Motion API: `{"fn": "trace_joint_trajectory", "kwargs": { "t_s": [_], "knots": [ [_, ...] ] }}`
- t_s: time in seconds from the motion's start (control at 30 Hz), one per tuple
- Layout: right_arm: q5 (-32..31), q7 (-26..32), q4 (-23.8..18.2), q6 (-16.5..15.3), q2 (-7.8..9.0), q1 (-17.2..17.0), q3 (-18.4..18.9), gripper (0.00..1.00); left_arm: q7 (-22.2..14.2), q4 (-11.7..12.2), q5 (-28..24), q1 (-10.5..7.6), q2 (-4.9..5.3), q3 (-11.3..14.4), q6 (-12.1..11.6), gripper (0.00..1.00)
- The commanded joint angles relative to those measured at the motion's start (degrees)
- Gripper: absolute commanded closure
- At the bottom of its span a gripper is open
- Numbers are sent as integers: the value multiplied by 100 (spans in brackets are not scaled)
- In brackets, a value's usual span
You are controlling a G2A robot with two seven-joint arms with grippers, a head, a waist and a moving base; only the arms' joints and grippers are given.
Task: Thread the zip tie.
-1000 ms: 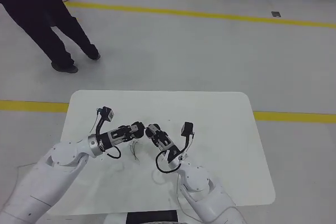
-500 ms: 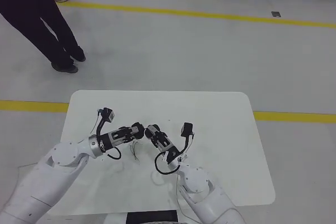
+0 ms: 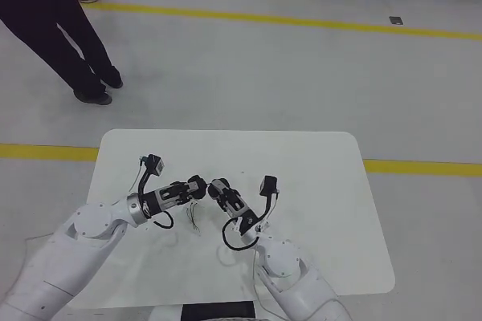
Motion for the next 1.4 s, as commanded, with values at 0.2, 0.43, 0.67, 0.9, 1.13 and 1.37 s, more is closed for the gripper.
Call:
{"fn": "trace_joint_trajectory", "kwargs": {
  "t_s": [0.2, 0.43, 0.67, 0.9, 1.13, 1.37],
  "knots": [
    [1296, 1959, 220, -92, 135, 157, 635, 0, -927, 55, -300, 39, 128, -459, -85, 100],
    [1724, 3040, 413, 158, 203, 332, 827, 0, -1816, 193, -331, -104, 211, -608, 159, 100],
    [1750, 3073, 473, 234, 201, 346, 792, 0, -1773, 160, -301, -101, 207, -568, 192, 100],
    [2238, 4394, 996, 80, 227, 732, 740, 0, -2744, 523, -619, -207, 265, -600, 194, 100],
    [1688, 4855, 1399, -61, 226, 1178, 459, 0, -3300, 876, -686, -260, 309, -637, -78, 100],
    [1632, 4716, 1391, -42, 226, 1142, 436, 0, -3182, 844, -674, -248, 304, -612, -53, 100]
  ]
}}
